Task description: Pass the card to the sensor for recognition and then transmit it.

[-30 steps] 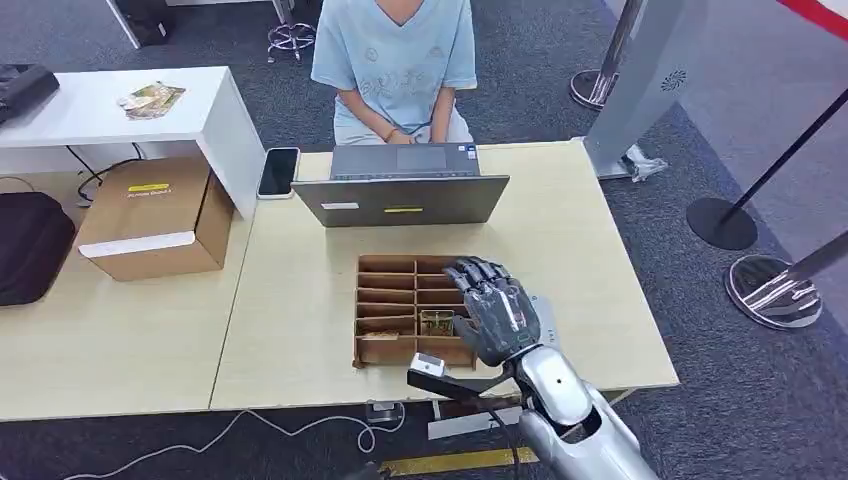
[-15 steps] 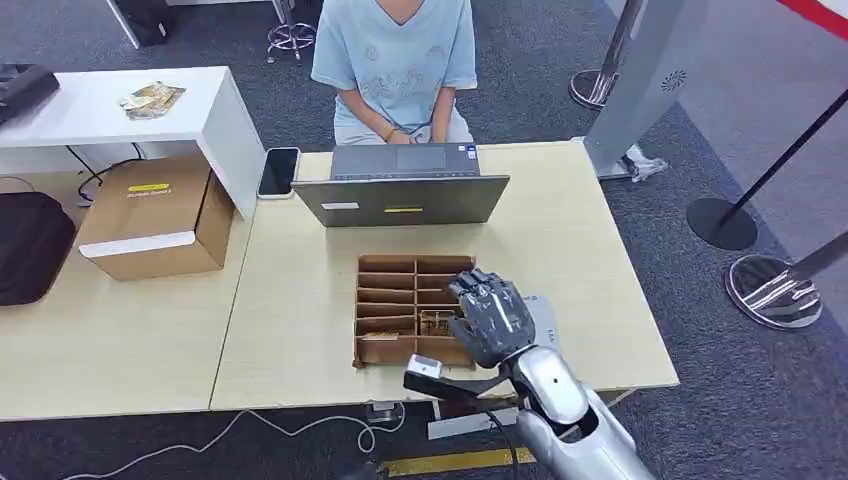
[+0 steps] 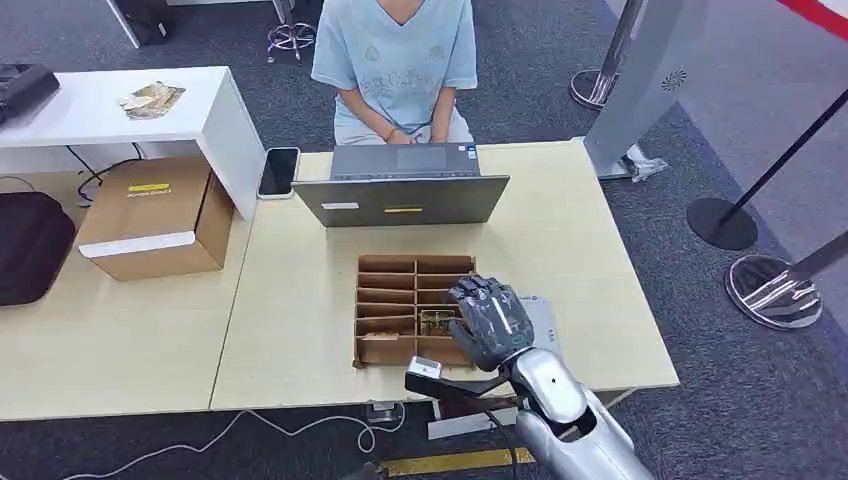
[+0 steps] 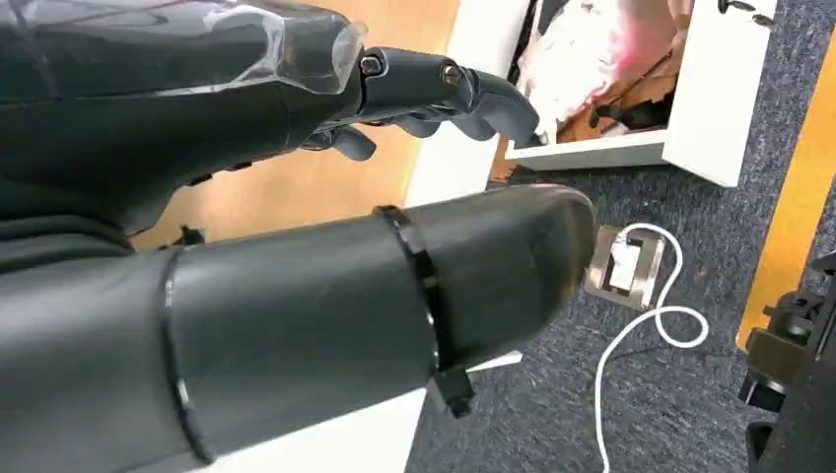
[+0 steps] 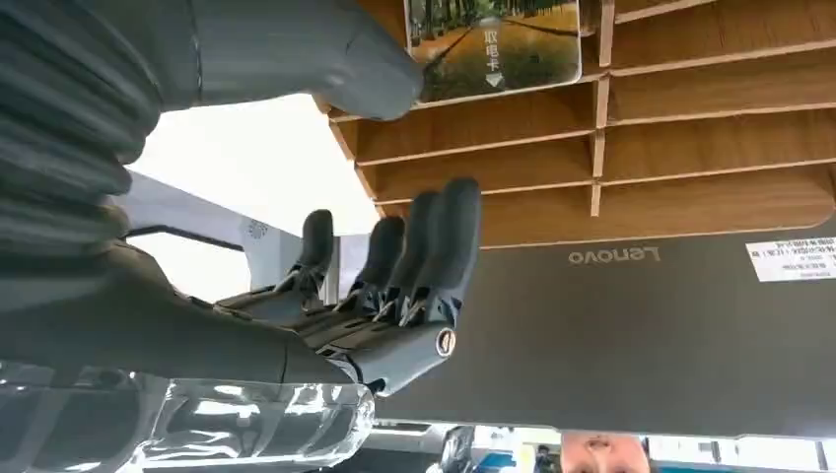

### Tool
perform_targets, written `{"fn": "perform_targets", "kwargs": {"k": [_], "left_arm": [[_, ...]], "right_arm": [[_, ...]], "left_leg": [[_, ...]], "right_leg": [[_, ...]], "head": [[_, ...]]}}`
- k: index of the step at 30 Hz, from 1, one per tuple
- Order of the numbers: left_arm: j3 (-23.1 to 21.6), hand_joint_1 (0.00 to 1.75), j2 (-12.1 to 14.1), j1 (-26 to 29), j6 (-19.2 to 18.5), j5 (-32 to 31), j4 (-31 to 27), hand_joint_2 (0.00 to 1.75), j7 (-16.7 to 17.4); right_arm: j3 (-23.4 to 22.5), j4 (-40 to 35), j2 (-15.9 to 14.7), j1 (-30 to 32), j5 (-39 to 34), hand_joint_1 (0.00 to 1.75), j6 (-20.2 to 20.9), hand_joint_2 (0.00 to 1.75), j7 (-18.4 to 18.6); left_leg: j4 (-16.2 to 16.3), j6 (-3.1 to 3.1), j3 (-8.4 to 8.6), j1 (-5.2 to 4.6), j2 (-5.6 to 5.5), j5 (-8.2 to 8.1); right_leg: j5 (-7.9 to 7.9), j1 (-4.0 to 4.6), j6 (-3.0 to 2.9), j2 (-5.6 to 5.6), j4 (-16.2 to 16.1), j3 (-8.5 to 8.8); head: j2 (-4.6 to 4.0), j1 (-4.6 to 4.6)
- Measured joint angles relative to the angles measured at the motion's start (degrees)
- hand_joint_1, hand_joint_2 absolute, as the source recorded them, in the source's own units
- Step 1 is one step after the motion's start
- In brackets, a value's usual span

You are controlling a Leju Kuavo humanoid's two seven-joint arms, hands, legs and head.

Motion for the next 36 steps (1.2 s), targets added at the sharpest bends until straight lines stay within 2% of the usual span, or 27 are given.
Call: {"fn": "perform_targets", "kwargs": {"k": [6, 10, 12, 26, 36], "left_arm": [[0.07, 0.0, 0.0, 0.02, 0.0, 0.02, 0.0, 0.0, -0.66], [0.15, 0.0, 0.02, 0.04, 0.02, 0.02, 0.0, 0.0, -0.66], [0.22, 0.0, 0.02, 0.05, 0.02, 0.02, 0.0, 0.0, -0.68], [0.33, 0.0, 0.07, 0.08, 0.0, 0.02, 0.0, 0.0, -0.68], [0.59, 0.0, 0.09, 0.15, 0.02, 0.52, 0.0, 0.0, 0.63]], "right_arm": [[0.35, 0.7, 0.26, 0.0, 0.33, 0.8, 0.11, 1.75, 0.26], [0.79, 1.49, 0.42, -0.02, 0.72, 0.89, 0.17, 1.75, 0.59], [0.9, 1.95, 0.42, -0.05, 0.79, 0.84, 0.17, 1.75, 0.79], [1.18, 4.81, 0.72, -0.74, 0.72, 0.82, 0.09, 1.75, 0.72], [1.25, 6.16, 0.98, -1.52, 0.55, 0.93, 0.07, 1.75, 0.44]], "left_leg": [[0.0, 0.0, 0.0, 0.0, 0.0, 0.0], [0.0, 0.0, 0.0, 0.0, 0.0, 0.0], [0.0, 0.0, 0.0, 0.0, 0.0, 0.0], [0.0, 0.0, 0.0, 0.0, 0.0, 0.0], [0.0, 0.0, 0.0, 0.0, 0.0, 0.0]], "right_leg": [[0.0, 0.0, 0.0, 0.0, 0.0, 0.0], [0.0, 0.0, 0.0, 0.0, 0.0, 0.0], [0.0, 0.0, 0.0, -0.01, 0.0, 0.0], [0.0, 0.0, 0.0, -0.01, 0.0, 0.0], [0.0, 0.0, 0.0, -0.01, 0.0, 0.0]], "head": [[0.0, 0.0], [0.0, 0.0], [0.0, 0.0], [0.0, 0.0], [0.0, 0.0]]}}
